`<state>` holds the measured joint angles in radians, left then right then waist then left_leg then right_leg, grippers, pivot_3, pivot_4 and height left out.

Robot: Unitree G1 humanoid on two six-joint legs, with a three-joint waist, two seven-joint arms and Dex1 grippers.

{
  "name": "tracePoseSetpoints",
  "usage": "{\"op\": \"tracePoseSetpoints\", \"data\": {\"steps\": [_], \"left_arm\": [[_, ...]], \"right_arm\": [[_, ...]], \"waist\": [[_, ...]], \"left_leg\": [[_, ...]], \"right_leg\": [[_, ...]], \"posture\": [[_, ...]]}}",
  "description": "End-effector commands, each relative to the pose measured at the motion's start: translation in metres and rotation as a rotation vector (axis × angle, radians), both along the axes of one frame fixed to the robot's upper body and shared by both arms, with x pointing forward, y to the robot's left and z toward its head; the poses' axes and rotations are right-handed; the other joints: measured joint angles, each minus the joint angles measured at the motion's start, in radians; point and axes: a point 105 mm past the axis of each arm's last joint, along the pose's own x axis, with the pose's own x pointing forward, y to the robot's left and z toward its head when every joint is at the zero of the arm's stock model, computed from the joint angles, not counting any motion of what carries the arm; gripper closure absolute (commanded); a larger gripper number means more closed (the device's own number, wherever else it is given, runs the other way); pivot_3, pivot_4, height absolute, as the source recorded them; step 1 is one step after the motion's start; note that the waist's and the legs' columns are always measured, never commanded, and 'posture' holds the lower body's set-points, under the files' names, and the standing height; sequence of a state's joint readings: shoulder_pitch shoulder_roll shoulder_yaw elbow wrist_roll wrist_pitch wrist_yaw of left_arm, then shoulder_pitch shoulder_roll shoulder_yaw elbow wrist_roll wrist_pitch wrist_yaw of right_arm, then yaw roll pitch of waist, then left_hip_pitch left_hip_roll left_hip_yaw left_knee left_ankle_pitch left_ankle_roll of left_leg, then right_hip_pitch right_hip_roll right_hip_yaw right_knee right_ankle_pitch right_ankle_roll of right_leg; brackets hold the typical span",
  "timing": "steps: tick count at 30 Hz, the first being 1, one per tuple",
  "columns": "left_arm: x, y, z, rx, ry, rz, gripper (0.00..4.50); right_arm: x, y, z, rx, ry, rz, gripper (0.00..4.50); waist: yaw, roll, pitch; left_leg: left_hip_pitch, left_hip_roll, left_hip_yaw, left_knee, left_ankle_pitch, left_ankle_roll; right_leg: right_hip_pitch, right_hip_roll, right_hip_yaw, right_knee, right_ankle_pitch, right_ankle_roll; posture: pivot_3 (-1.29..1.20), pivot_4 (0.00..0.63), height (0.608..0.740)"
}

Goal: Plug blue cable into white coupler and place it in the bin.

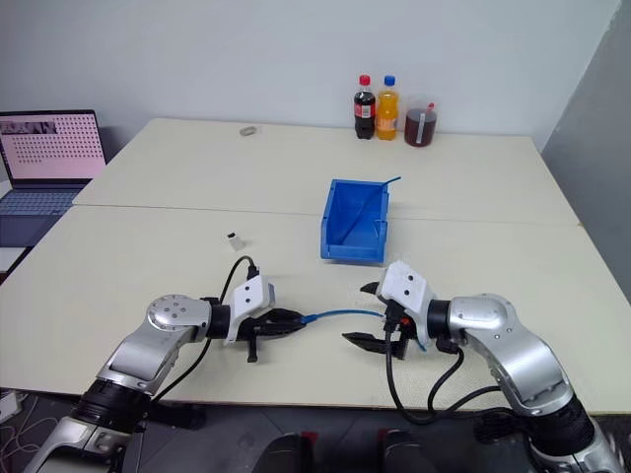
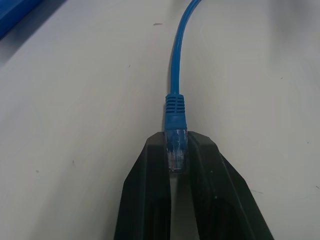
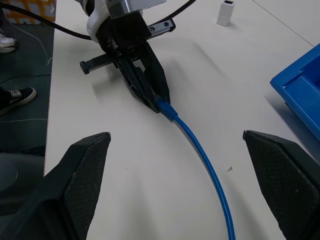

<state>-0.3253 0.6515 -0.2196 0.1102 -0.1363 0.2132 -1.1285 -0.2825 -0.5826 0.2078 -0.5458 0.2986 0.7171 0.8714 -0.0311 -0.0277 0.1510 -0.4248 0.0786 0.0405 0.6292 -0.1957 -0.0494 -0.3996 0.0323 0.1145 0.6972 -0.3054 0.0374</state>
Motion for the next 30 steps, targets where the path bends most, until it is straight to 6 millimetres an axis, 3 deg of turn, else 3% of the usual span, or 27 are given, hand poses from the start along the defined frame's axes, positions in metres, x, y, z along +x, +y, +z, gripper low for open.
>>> {"op": "tracePoseSetpoints", "data": {"steps": [1, 10, 15, 21, 25, 30], "left_arm": [[-0.011, 0.002, -0.015, 0.026, 0.09, -0.007, 4.27], [-0.015, -0.023, 0.046, -0.27, 0.175, -0.082, 4.27], [-0.014, -0.039, 0.08, -0.472, 0.253, -0.094, 4.27], [-0.013, -0.045, 0.097, -0.573, 0.302, -0.095, 4.27], [-0.018, -0.051, 0.104, -0.631, 0.342, -0.115, 4.27], [-0.021, -0.054, 0.109, -0.674, 0.375, -0.117, 4.27]], "right_arm": [[-0.007, -0.005, 0.015, 0.06, -0.051, -0.009, 0.0], [-0.046, -0.003, 0.018, 0.217, 0.162, 0.036, 0.0], [-0.04, 0.001, 0.025, 0.315, 0.088, -0.042, 0.0], [-0.04, 0.002, 0.024, 0.353, 0.131, -0.054, 0.0], [-0.015, -0.002, 0.026, 0.461, 0.173, -0.139, 0.0], [0.002, 0.002, 0.032, 0.557, 0.218, -0.149, 0.0]], "waist": [[0.0, 0.0, 0.0], [-0.004, -0.002, 0.002], [-0.003, -0.003, 0.003], [-0.005, -0.003, 0.003], [-0.005, -0.003, 0.003], [-0.004, -0.003, 0.003]], "left_leg": [[0.0, 0.0, 0.0, 0.0, 0.0, 0.0], [-0.004, 0.001, -0.004, 0.0, 0.0, 0.0], [-0.008, 0.001, -0.009, 0.001, 0.0, 0.0], [-0.008, 0.001, -0.011, 0.0, 0.0, 0.0], [-0.008, 0.001, -0.012, 0.0, 0.0, 0.0], [-0.008, 0.001, -0.012, 0.001, 0.0, 0.0]], "right_leg": [[0.0, 0.0, 0.0, 0.0, 0.0, 0.0], [-0.002, 0.001, -0.004, 0.0, -0.001, -0.001], [-0.004, 0.001, -0.009, 0.0, -0.001, -0.001], [-0.004, 0.002, -0.011, 0.0, -0.001, -0.002], [-0.004, 0.002, -0.012, 0.0, -0.002, -0.003], [-0.003, 0.002, -0.012, 0.001, -0.002, -0.003]], "posture": [[0.0, 0.15, 0.74], [0.0, 0.15, 0.74], [0.0, 0.15, 0.74], [0.0, 0.15, 0.74], [0.0, 0.15, 0.74], [0.0, 0.15, 0.74]]}}
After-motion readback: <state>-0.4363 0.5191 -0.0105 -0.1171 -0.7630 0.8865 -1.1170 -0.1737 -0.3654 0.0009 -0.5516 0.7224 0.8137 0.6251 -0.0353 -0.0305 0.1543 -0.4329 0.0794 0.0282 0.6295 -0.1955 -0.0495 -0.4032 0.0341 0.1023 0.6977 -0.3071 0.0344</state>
